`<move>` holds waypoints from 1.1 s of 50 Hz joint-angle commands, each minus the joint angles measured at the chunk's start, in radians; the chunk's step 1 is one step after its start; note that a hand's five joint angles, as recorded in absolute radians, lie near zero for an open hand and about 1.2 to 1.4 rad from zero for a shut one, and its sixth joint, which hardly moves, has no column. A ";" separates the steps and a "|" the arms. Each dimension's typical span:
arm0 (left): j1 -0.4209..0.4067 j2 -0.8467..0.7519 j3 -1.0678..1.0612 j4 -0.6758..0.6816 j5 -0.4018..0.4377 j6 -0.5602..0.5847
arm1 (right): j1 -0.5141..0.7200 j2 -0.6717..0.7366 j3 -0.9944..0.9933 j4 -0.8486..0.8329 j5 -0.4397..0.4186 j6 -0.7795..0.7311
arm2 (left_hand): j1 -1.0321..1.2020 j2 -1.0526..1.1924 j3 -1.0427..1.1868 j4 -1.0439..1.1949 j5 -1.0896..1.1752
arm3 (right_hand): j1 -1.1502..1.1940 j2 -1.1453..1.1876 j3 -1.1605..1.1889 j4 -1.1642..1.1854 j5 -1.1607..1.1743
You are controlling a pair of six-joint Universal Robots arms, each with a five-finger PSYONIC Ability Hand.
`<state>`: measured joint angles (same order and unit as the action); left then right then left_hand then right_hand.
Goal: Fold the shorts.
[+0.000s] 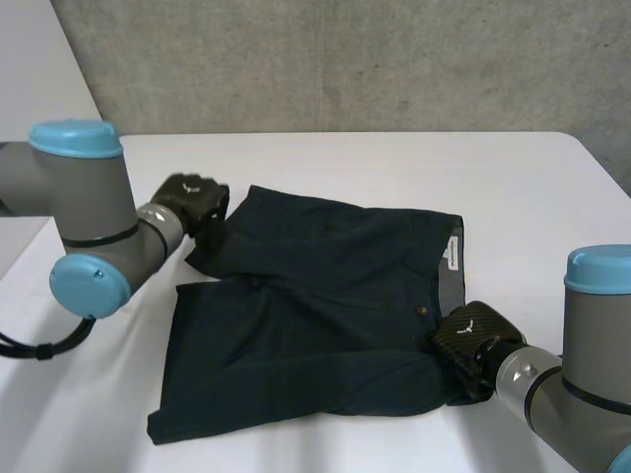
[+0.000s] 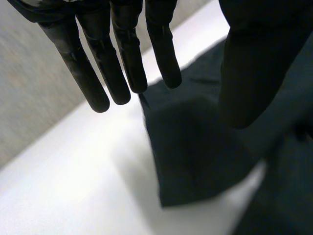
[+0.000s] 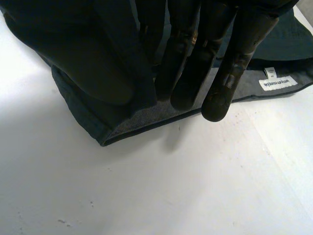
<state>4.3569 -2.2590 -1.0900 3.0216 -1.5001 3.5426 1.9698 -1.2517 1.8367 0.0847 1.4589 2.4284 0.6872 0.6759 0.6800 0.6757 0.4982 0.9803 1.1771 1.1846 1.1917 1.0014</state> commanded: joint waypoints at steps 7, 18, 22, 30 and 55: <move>0.010 -0.088 0.096 0.065 0.052 0.088 | -0.002 0.000 0.013 -0.003 0.000 0.000 | -0.054 -0.042 -0.047 -0.042 -0.039 | 0.416 0.219 0.212 0.205 0.220; 0.024 -0.200 0.148 0.025 0.075 0.263 | 0.000 0.000 0.015 -0.005 0.000 0.000 | 0.345 0.356 0.352 0.356 0.359 | 0.416 0.219 0.212 0.205 0.220; 0.036 -0.215 0.148 0.023 0.034 0.269 | -0.002 0.000 0.015 -0.003 0.001 0.000 | 0.477 0.489 0.484 0.489 0.492 | 0.416 0.219 0.212 0.205 0.220; 0.036 -0.221 0.136 -0.003 -0.008 0.272 | 0.000 -0.002 0.013 0.000 0.003 0.001 | 0.569 0.580 0.576 0.580 0.583 | 0.416 0.219 0.212 0.205 0.220; 0.027 0.407 -0.424 -0.132 -0.011 -0.103 | 0.003 0.000 -0.063 -0.006 0.003 0.278 | -0.224 -0.213 -0.217 -0.213 -0.210 | 0.416 0.219 0.212 0.205 0.220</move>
<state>4.3820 -2.1008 -1.2252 2.9214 -1.5202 3.5932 1.9722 -1.2569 1.7893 0.0864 1.4580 2.6371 0.4225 0.4220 0.4308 0.4154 0.2389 0.9803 1.1771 1.1847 1.1917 1.0014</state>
